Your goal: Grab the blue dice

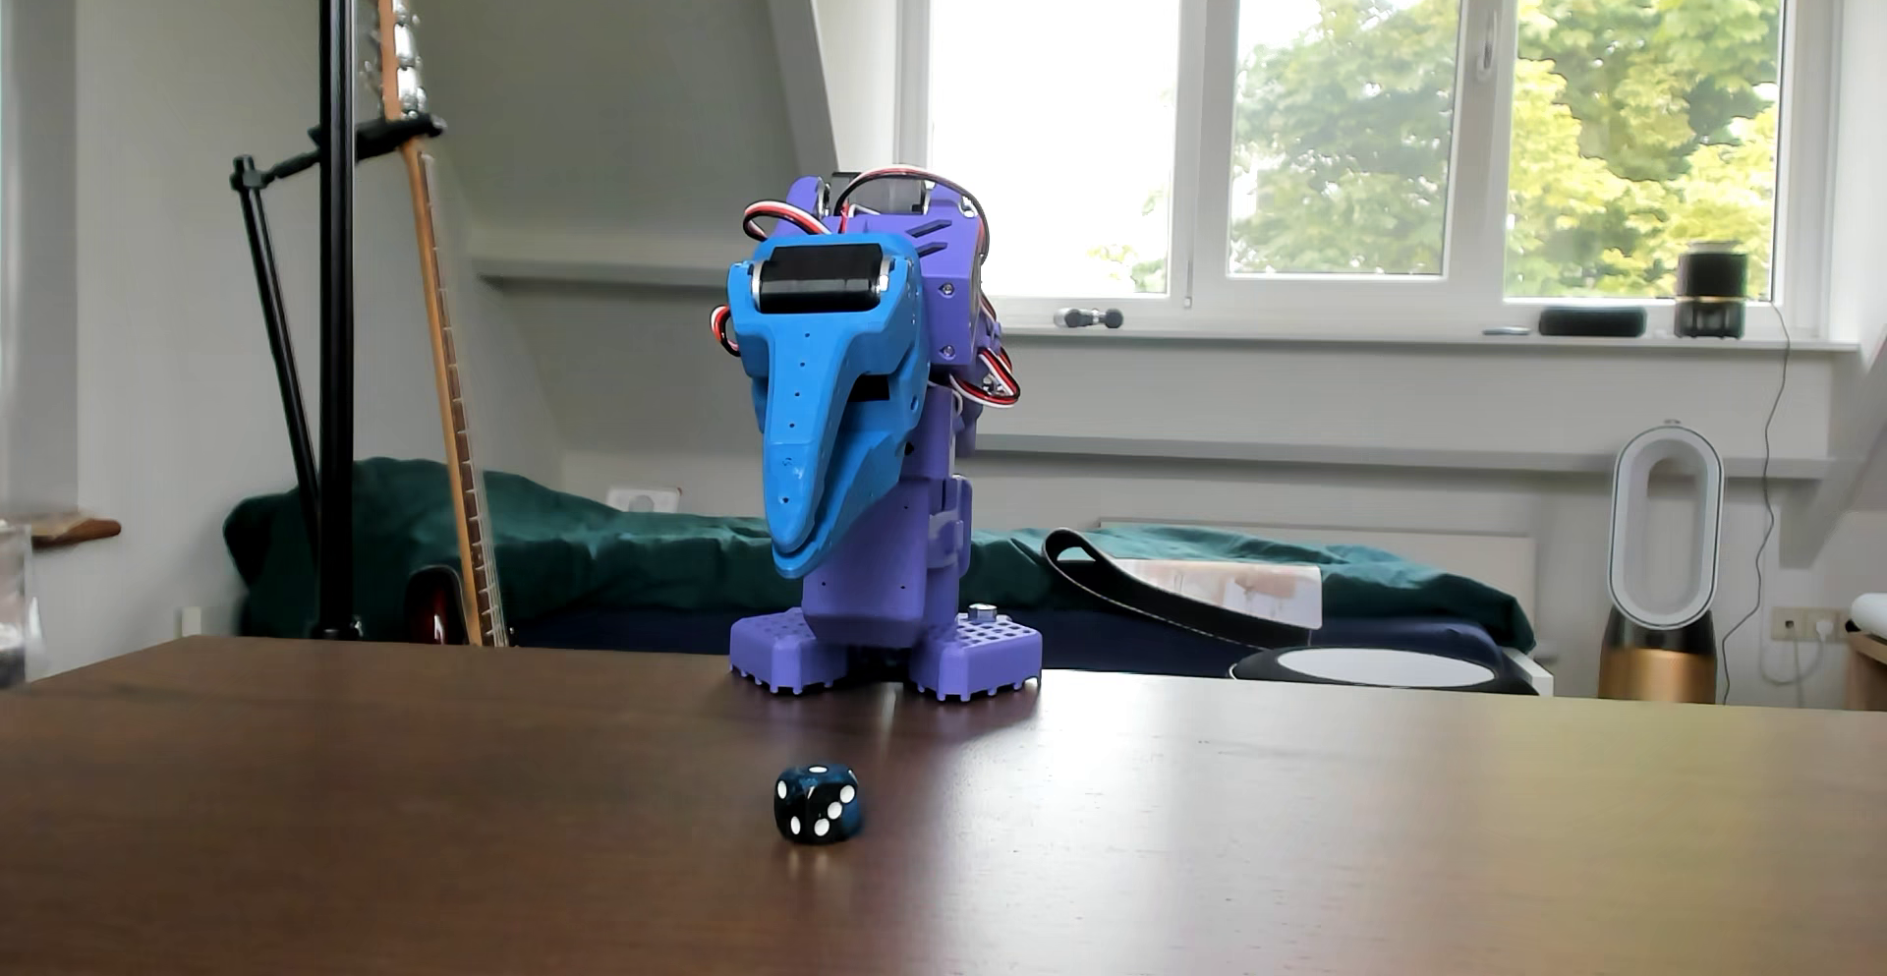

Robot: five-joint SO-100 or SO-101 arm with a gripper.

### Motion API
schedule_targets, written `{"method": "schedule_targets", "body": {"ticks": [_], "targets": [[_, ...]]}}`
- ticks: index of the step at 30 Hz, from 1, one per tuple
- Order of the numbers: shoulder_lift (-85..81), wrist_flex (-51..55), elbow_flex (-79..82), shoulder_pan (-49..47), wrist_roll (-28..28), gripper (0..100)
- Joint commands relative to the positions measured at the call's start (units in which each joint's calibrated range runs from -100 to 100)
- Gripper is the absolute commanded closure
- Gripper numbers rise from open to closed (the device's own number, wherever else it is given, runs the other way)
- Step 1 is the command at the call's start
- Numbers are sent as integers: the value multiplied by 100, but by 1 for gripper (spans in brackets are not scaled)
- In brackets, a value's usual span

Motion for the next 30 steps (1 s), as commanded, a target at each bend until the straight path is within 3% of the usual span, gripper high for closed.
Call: {"method": "schedule_targets", "body": {"ticks": [1,23,30], "targets": [[-92,-3,53,-364,-10,98],[-167,-12,44,-307,27,98],[92,5,-1357,-364,1016,98]]}}
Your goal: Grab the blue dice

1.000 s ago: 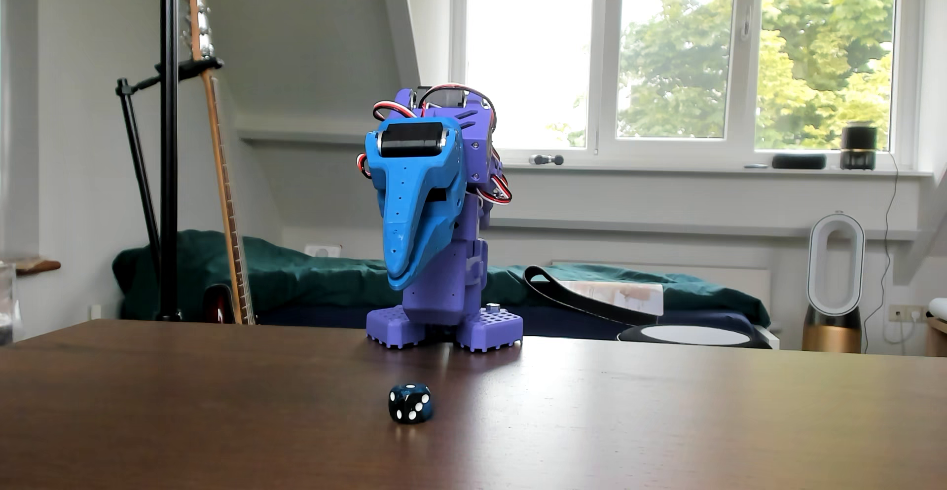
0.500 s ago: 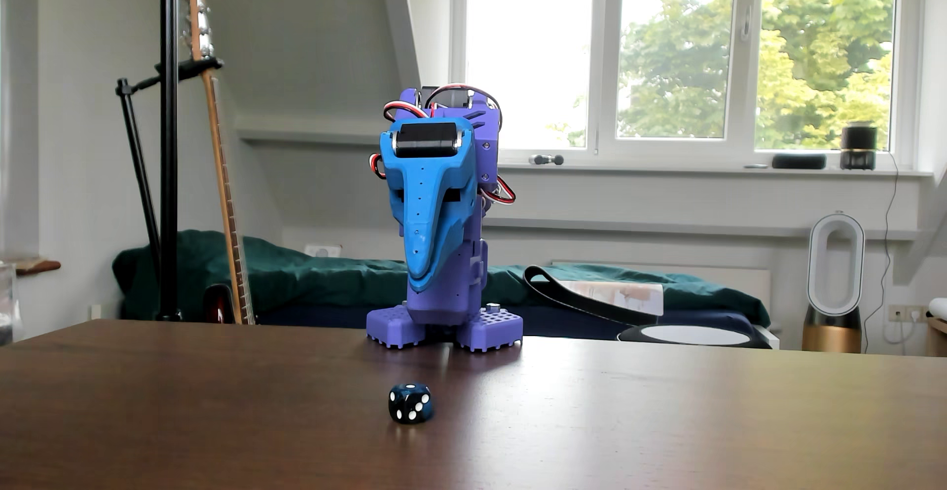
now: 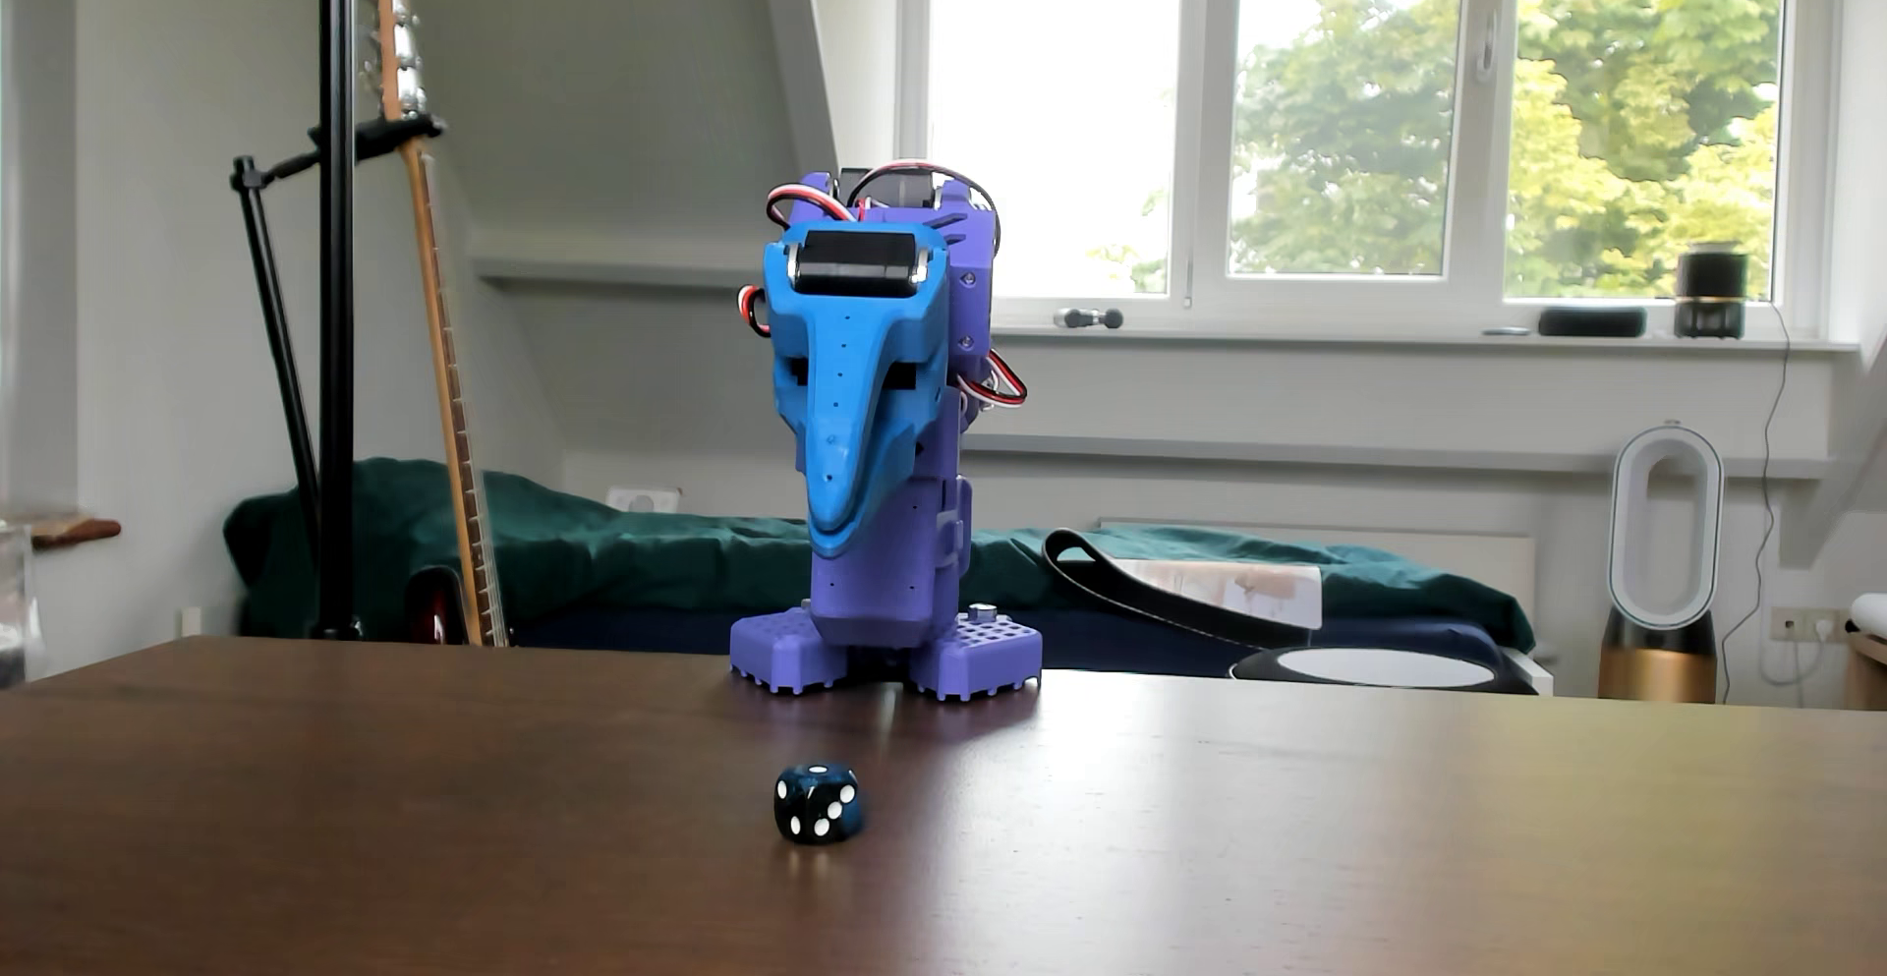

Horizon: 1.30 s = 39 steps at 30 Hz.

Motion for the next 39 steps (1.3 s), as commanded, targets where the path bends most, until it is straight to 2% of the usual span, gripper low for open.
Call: {"method": "schedule_targets", "body": {"ticks": [1,6,10,13,18,24,29,33,39], "targets": [[477,14,-1323,-22,551,98],[3257,578,-3403,321,798,98],[6019,1809,-5546,812,966,98],[7233,2741,-6314,919,1024,97],[7217,3032,-6251,780,1035,82],[6497,3032,-5293,51,1035,67],[6229,3024,-4524,-432,1403,65],[6287,2895,-4217,-440,1739,65],[6639,2169,-4108,-374,1834,65]]}}
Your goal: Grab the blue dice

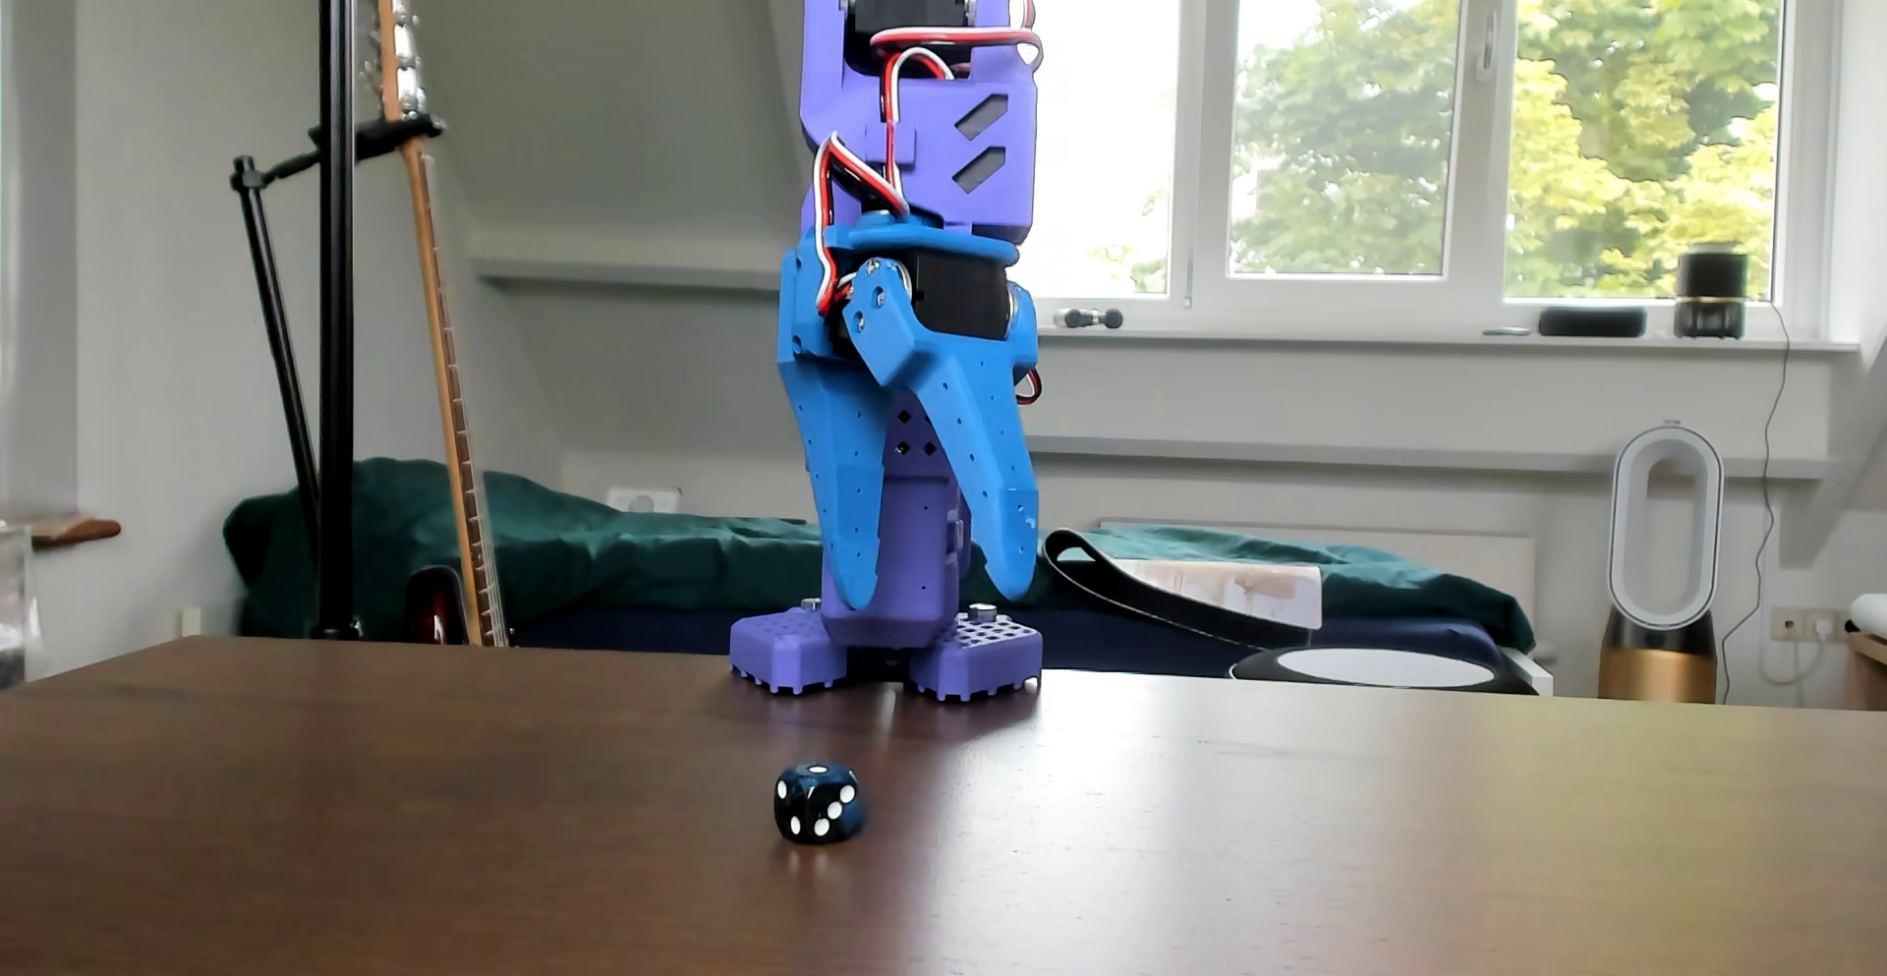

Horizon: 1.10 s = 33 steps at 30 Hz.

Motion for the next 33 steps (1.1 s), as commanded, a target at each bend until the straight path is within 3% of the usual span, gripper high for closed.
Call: {"method": "schedule_targets", "body": {"ticks": [1,9,31,33], "targets": [[427,-585,-116,65,56,65],[2336,-1269,-685,646,161,65],[2947,-1525,-1146,899,277,65],[2947,-1525,-1146,899,277,68]]}}
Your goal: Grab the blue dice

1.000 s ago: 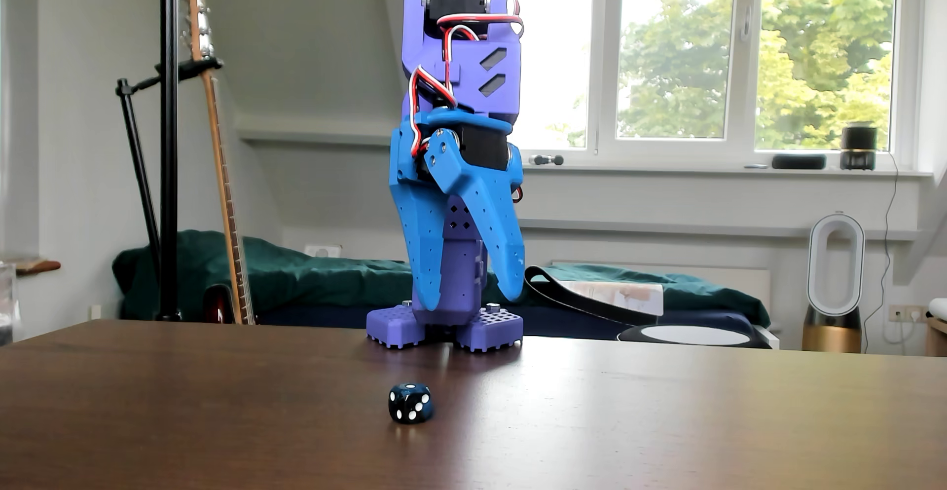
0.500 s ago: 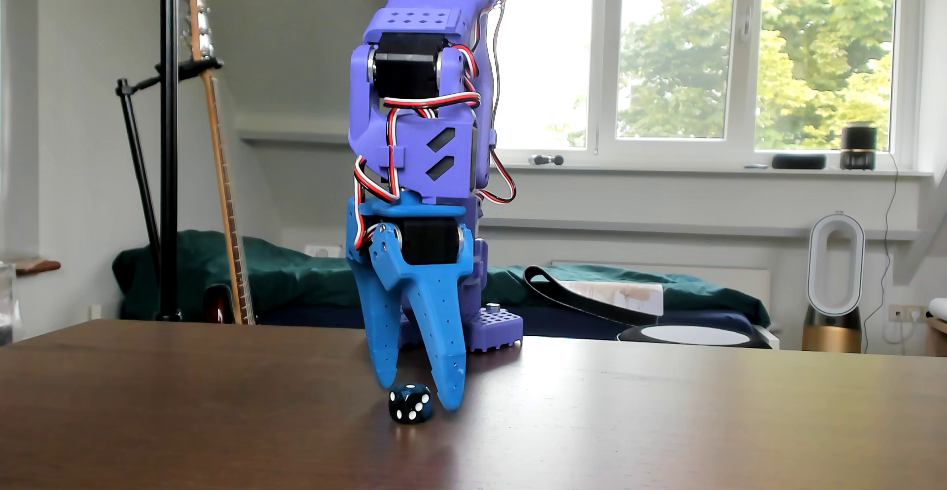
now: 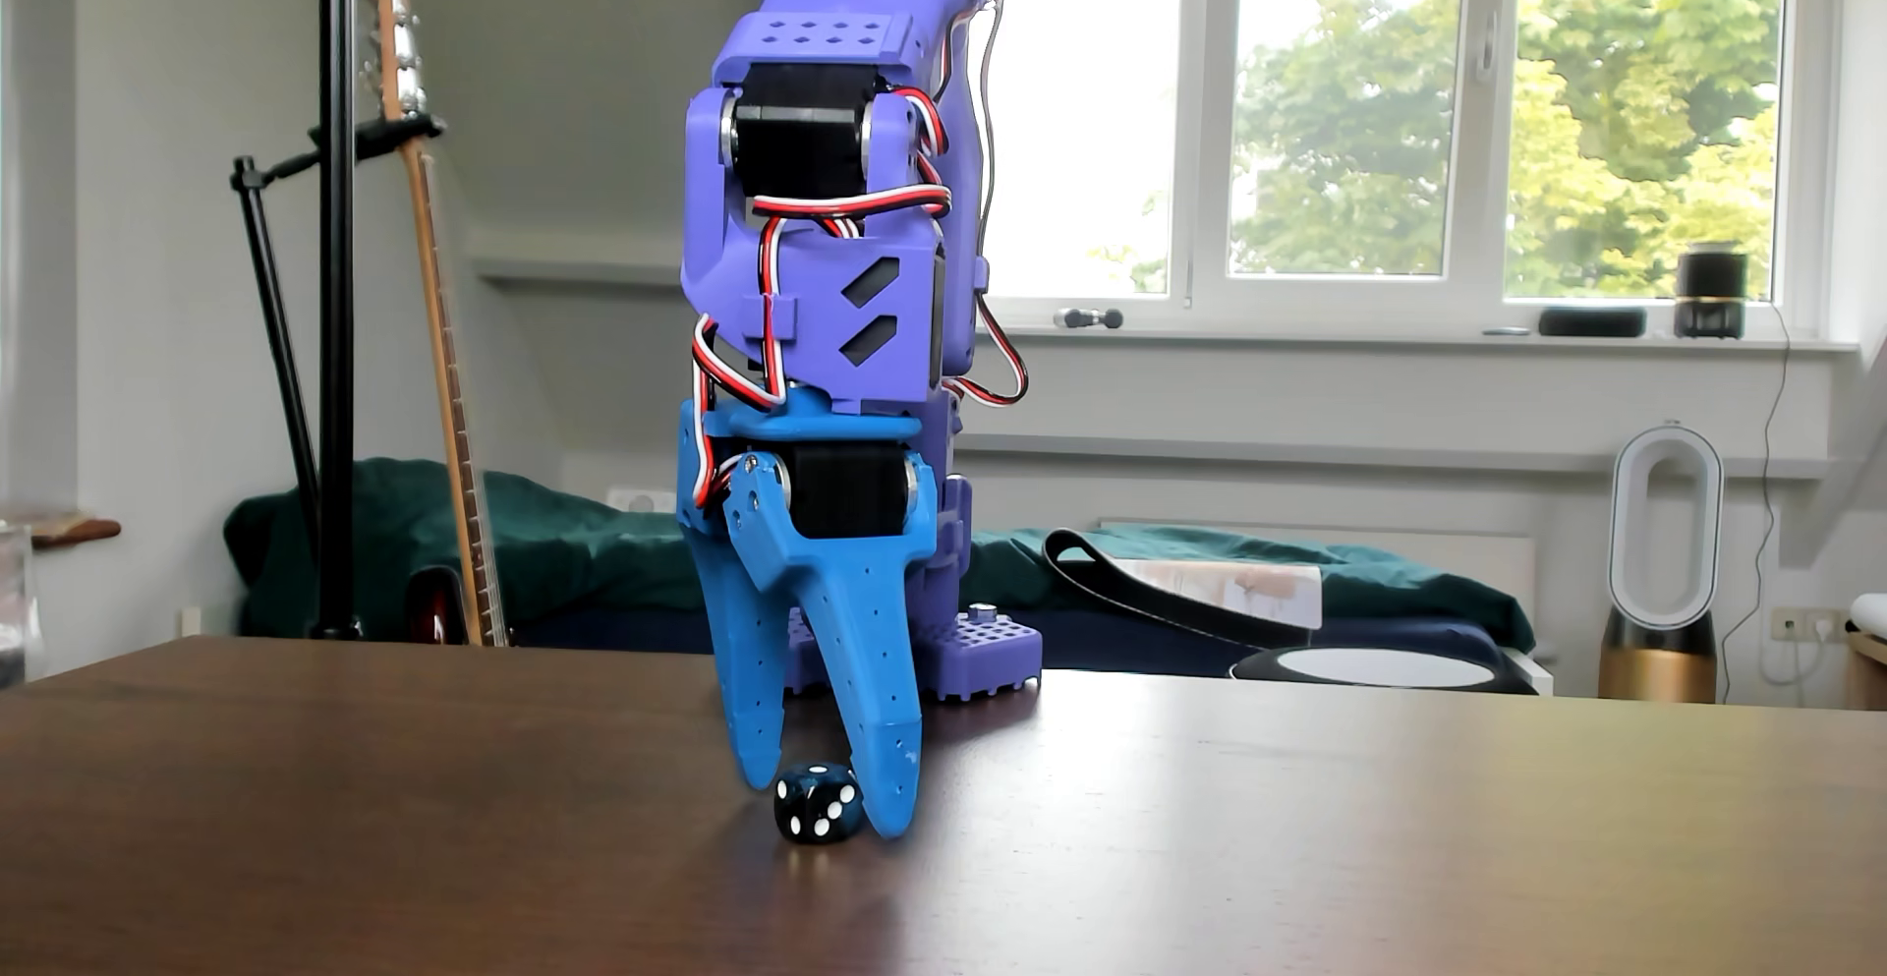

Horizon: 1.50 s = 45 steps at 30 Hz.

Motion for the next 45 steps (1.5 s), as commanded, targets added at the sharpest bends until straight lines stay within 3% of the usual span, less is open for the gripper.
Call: {"method": "schedule_targets", "body": {"ticks": [1,7,19,22,27,32,38,45], "targets": [[-55,-48,-348,71,21,71],[-63,-48,-393,71,15,99],[-147,-48,-447,161,-37,98],[-465,38,-1008,324,-405,98],[-1989,81,-1659,324,-1189,98],[-4333,859,-2156,-118,-1778,98],[-6627,1722,-2283,-330,-1993,98],[-6911,1218,-2057,-273,-2161,98]]}}
